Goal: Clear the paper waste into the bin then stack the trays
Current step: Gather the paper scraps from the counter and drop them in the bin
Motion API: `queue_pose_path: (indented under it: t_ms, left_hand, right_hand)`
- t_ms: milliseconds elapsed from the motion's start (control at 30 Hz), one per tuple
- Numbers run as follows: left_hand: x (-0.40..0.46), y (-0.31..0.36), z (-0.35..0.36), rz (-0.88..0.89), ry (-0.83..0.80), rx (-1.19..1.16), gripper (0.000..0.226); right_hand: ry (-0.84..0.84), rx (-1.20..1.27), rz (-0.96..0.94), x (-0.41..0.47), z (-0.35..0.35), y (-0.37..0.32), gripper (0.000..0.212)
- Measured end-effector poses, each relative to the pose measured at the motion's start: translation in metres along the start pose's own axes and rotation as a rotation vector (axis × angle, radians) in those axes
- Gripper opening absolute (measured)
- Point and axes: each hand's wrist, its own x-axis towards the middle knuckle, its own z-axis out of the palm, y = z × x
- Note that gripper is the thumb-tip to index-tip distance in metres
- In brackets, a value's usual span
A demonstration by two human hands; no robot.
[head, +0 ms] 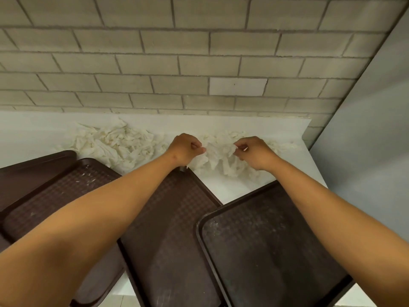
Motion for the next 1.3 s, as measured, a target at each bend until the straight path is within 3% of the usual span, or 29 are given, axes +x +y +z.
queue_pose_path:
  t_ms: [367,867,1300]
  left_hand:
    - [-0.077,0.006,-0.008,0.131,0.035,-0.261,0.025]
    - [-0.163,0.008,0.0,0.045,0.058,-0.284,0.019]
    - [-0.232,0.016,0.019,0.016,0.087,-0.403,0.009]
  right_hand:
    - [0.053,0.328,-0.066,-0.074,-0.002,-0.013,0.012]
    - [0.133,0.6,0.031,-0.158,0.021,-0.01,0.015]
    - [0.172,0.668,0.081,-0.232,0.056,-0.021,0.019]
